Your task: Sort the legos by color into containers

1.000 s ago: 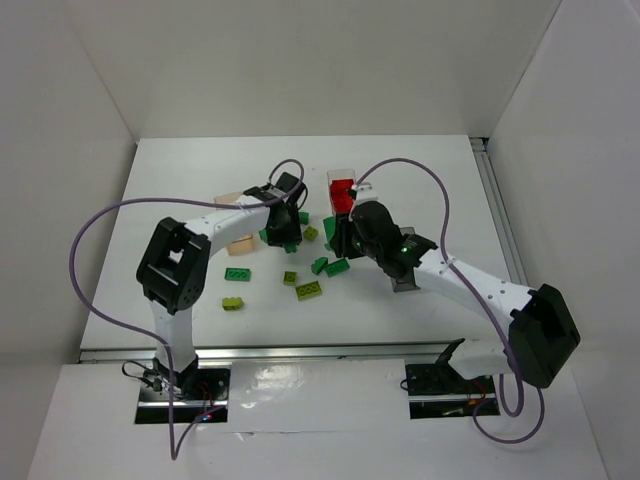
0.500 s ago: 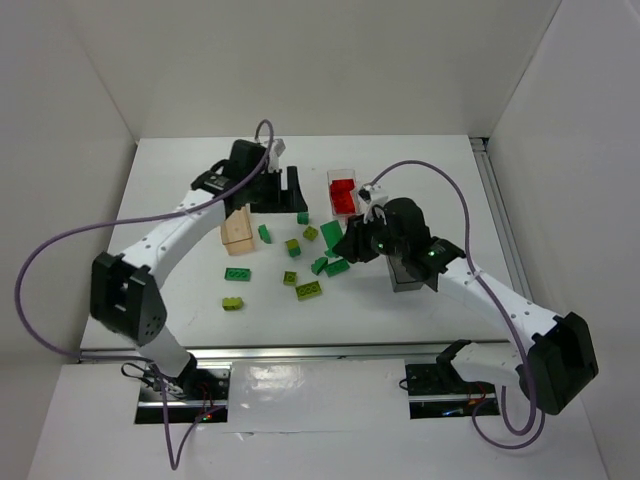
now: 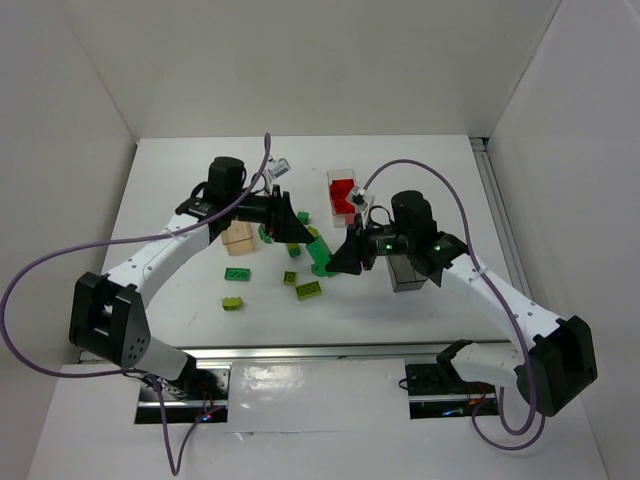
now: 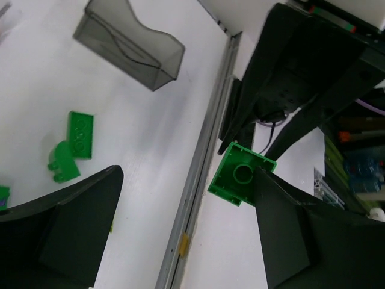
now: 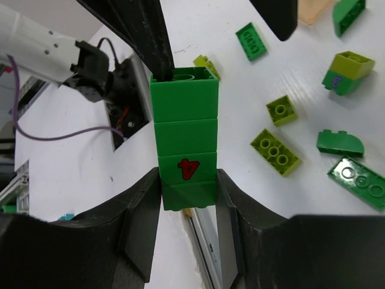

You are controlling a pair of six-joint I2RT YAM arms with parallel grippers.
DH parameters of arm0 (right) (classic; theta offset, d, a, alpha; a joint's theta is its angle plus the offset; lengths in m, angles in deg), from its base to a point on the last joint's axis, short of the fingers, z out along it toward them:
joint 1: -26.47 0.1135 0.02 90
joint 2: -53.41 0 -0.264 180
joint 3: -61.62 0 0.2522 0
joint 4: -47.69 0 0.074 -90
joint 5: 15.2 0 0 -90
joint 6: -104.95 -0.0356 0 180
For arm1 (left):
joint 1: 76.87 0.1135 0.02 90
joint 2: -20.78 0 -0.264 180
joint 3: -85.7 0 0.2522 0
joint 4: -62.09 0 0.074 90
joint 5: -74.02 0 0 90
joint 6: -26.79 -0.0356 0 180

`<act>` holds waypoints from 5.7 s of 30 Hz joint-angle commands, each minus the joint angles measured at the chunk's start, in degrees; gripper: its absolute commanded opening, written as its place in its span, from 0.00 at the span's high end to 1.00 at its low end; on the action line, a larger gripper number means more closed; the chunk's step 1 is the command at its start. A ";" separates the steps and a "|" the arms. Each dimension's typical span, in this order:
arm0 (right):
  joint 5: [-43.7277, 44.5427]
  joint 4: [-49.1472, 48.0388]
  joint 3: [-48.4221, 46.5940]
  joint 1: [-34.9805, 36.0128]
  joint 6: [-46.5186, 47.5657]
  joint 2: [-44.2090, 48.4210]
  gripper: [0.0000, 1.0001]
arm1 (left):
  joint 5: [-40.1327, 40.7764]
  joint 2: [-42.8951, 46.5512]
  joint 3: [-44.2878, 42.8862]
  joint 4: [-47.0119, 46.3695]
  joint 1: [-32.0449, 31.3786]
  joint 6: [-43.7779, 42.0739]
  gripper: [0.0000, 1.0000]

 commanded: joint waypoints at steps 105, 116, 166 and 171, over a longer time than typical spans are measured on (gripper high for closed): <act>5.97 -3.21 -1.48 0.79 -1.59 -5.22 0.77 | 13.57 4.39 5.37 -6.08 8.62 6.77 0.09; -6.00 1.45 -6.31 1.31 3.86 -6.89 0.77 | -12.83 -0.69 4.17 -11.30 1.70 -2.62 0.02; 3.22 -0.31 -5.70 0.79 -1.59 -10.40 0.79 | -2.65 -9.76 -4.28 -1.45 11.35 2.29 1.00; 7.69 -5.13 -5.70 0.79 -5.89 -9.88 0.79 | 17.46 -9.92 -4.88 4.16 13.54 6.59 1.00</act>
